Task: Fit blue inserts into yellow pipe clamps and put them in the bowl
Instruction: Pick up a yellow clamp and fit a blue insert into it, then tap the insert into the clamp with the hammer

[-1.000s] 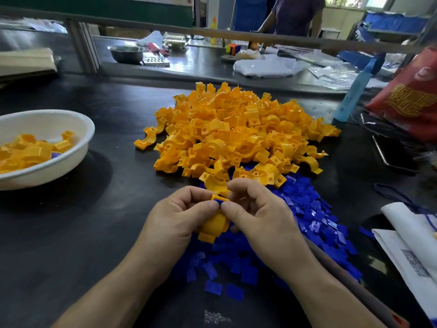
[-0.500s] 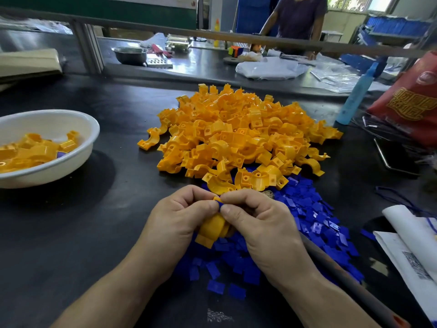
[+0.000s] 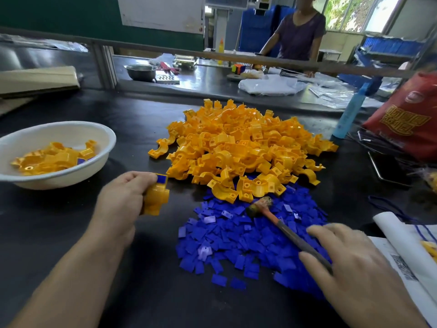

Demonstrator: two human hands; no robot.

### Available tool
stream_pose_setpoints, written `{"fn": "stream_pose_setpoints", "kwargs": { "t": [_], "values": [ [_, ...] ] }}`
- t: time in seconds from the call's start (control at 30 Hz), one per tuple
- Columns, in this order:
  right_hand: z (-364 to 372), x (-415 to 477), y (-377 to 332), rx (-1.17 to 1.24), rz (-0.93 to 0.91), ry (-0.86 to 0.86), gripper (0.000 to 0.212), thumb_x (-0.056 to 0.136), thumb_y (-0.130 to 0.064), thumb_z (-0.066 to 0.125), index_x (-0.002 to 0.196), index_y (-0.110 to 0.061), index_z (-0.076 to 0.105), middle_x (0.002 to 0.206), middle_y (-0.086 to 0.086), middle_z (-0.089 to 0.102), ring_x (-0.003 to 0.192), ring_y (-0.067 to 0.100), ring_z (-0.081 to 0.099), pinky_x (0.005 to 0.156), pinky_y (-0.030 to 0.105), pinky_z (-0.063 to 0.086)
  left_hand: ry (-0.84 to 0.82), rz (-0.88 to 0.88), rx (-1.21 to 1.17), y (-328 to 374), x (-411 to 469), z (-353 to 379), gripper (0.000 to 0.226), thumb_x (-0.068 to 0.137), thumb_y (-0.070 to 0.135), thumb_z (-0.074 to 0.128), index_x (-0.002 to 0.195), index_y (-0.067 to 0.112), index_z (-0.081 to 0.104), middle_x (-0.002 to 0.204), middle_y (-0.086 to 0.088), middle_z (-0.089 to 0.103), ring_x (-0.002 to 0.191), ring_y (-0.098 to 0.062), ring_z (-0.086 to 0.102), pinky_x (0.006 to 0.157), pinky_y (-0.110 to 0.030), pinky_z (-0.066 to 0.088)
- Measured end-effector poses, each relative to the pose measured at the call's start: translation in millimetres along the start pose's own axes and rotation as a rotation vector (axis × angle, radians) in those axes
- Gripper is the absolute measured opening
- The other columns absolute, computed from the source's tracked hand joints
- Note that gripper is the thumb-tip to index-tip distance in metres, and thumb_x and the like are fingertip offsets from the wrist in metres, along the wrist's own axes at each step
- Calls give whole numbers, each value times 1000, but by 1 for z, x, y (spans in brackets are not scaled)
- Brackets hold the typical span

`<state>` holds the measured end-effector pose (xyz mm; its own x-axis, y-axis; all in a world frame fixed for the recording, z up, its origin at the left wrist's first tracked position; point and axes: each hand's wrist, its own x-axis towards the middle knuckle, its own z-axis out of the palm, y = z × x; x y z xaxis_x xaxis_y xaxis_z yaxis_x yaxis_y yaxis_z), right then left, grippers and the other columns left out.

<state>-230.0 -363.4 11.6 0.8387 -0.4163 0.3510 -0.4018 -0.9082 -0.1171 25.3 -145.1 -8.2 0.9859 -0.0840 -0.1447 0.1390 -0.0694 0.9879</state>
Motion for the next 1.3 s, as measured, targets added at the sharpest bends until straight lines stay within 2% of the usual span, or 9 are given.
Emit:
{"fn": "stream_pose_setpoints", "kwargs": {
  "t": [0.13, 0.27, 0.43, 0.57, 0.67, 0.8, 1.0, 1.13, 1.3],
  "values": [
    [5, -25, 15, -177, 35, -135, 63, 31, -31, 97, 87, -12, 75, 75, 10, 66, 58, 35, 63, 48, 41, 51, -109, 5, 438, -8, -1, -13, 8, 88, 31, 68, 85, 25, 72, 98, -7, 66, 90, -26, 61, 75, -46, 54],
    [7, -34, 10, -147, 8, -119, 57, 83, -66, 48, 132, -45, 30, 122, -15, 47, 113, 8, 50, 91, 20, 40, -63, 139, 904, -16, -17, -20, 37, 94, 49, 54, 118, 24, 66, 105, 2, 64, 93, -17, 58, 76, -37, 51],
    [9, -34, 14, -148, 54, -155, 33, 94, -52, 33, 127, -49, 27, 111, -16, 41, 117, -3, 44, 88, 12, 35, -30, 340, 1193, -30, -37, -22, 62, 85, 62, 56, 133, 23, 54, 128, 1, 57, 115, -20, 50, 93, -37, 47],
    [7, -31, 9, -42, 189, -133, 22, 95, -44, 38, 117, -46, 41, 100, -11, 44, 103, 2, 50, 79, 17, 39, -25, 441, 1151, -41, -43, -22, 52, 89, 53, 56, 135, 29, 52, 128, 5, 55, 116, -17, 47, 95, -34, 45],
    [0, -26, 2, 351, 315, -162, 18, 93, -32, 51, 109, -40, 58, 90, -10, 59, 83, 7, 57, 76, 27, 45, -88, 479, 1081, -45, -44, -17, 58, 89, 48, 59, 142, 29, 45, 128, 9, 55, 118, -14, 45, 98, -33, 42],
    [-10, -24, -30, 728, 304, -244, 12, 90, -37, 52, 92, -48, 56, 61, -5, 64, 46, 8, 59, 46, 20, 49, -42, 442, 971, -48, -43, -14, 58, 84, 42, 69, 136, 24, 50, 126, 6, 56, 115, -14, 44, 97, -32, 41],
    [5, -13, -56, 577, -7, -236, 12, 91, -43, 51, 101, -50, 50, 102, -34, 49, 90, -6, 52, 76, 17, 45, -10, 503, 983, -52, -41, -17, 46, 84, 46, 67, 126, 27, 60, 120, 7, 56, 110, -14, 43, 92, -30, 40],
    [12, -11, -68, 539, -136, -140, 26, 89, -45, 51, 105, -62, 39, 98, -27, 54, 101, -9, 48, 82, 7, 39, 4, 529, 979, -54, -40, -17, 49, 85, 48, 66, 130, 27, 60, 120, 6, 57, 113, -16, 44, 94, -33, 41],
    [20, -10, -67, 442, -141, -200, 35, 95, -49, 41, 129, -50, 34, 109, -21, 55, 104, -5, 49, 84, 6, 36, -9, 546, 974, -55, -39, -19, 49, 85, 49, 66, 129, 28, 60, 116, 6, 58, 109, -16, 44, 93, -34, 41]
  ]
}}
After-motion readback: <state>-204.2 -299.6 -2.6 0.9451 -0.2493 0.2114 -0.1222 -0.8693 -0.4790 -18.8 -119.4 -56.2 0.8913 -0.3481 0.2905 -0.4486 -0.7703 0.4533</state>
